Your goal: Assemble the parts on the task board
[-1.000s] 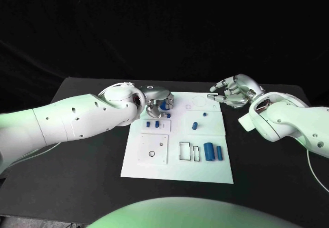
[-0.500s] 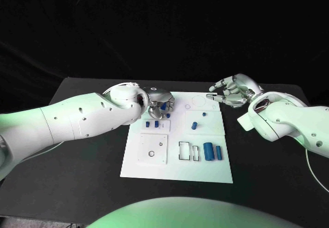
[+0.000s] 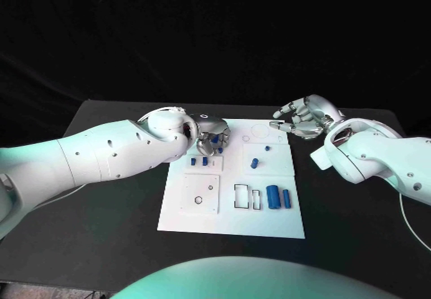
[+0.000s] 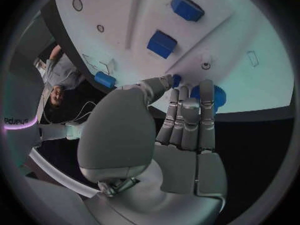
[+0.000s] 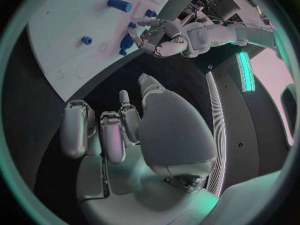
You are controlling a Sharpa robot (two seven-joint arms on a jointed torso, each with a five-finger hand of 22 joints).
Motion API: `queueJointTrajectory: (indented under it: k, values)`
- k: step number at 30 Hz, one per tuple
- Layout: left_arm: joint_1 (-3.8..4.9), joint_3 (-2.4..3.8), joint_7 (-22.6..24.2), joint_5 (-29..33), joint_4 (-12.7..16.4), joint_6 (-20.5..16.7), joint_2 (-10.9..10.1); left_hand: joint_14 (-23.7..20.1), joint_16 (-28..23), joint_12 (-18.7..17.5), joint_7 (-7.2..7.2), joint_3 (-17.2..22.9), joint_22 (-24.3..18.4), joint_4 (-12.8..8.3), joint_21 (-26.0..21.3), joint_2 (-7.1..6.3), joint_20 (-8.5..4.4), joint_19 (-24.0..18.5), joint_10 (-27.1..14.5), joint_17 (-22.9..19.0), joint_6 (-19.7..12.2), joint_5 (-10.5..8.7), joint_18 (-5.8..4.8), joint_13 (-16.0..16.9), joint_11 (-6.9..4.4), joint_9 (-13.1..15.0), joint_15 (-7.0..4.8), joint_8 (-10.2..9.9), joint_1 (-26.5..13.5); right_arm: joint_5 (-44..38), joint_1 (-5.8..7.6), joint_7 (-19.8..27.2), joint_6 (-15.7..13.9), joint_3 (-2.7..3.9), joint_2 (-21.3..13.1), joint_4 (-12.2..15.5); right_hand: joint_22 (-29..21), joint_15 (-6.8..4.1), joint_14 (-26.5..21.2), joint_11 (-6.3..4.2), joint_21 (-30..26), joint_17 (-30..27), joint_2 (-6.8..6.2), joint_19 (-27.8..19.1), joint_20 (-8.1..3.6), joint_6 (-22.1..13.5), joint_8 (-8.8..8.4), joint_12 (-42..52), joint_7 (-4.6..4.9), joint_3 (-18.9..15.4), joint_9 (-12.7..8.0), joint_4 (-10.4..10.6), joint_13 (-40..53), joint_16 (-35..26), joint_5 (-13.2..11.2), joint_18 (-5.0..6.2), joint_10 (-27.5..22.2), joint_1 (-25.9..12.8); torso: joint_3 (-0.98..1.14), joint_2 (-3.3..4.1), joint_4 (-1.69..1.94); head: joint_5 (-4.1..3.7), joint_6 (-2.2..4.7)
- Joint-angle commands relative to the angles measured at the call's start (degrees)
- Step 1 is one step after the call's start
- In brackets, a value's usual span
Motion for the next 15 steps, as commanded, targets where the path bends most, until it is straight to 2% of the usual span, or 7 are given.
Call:
queueJointTrajectory:
  k: [1, 4, 15]
  values:
    - [0.03, -0.02, -0.1, -0.5, -0.1, 1.6, 0.3, 0.3, 0.4, -0.3, 0.0, 0.5, 0.1, -0.1, 0.3, 0.54, -0.21, 0.2, 0.5, 0.0, 0.5, -0.24, 0.84, -0.1, 0.04, -0.1, 0.02, -0.3, 0.2, -0.5, -0.04, 0.6, 0.1, 0.0, 0.0, 0.1, 4.0, -0.23, 4.2, -0.01, -0.3, 7.2, 0.04, -0.2, 0.1, -0.4, 0.4, -0.1, -0.04, 0.4, 0.1, 0.0, 1.8, -0.1, 0.0, 0.77, -0.1, -0.3, -0.05, -0.02, 0.02, 0.08, -0.06]
    - [0.02, -0.12, -0.1, -0.5, -0.4, 1.8, 0.5, 0.6, 0.7, -0.4, 0.03, 0.5, 0.2, -0.3, 0.5, 0.65, -0.23, 0.1, 0.9, 0.5, 0.9, -0.31, 0.83, -0.2, -0.01, -0.2, 0.0, -0.4, 0.2, -0.5, -0.04, 0.6, 0.0, 0.0, -0.1, 0.2, 4.0, -0.23, 4.2, -0.01, -0.3, 7.2, 0.04, -0.2, 0.1, -0.4, 0.4, -0.1, -0.04, 0.4, 0.1, 0.0, 1.8, -0.1, 0.0, 0.77, -0.1, -0.3, 0.01, -0.02, 0.03, 0.11, -0.1]
    - [0.01, -0.34, -0.3, -0.5, -1.0, 2.2, 0.9, 2.2, 2.2, -0.3, -0.06, 0.7, 0.6, -0.7, 1.2, 1.05, -0.38, 0.3, 2.1, 3.0, 1.6, -0.41, 0.85, -0.3, -0.31, -0.4, -0.23, -0.8, 0.3, -0.5, -0.04, 0.6, 0.1, 0.0, -0.1, 0.2, 4.0, -0.23, 4.2, -0.01, -0.3, 7.2, 0.04, -0.2, 0.1, -0.4, 0.4, -0.1, -0.04, 0.4, 0.1, 0.0, 1.8, -0.1, 0.0, 0.77, -0.1, -0.3, 0.0, -0.01, -0.01, -0.03, -0.11]
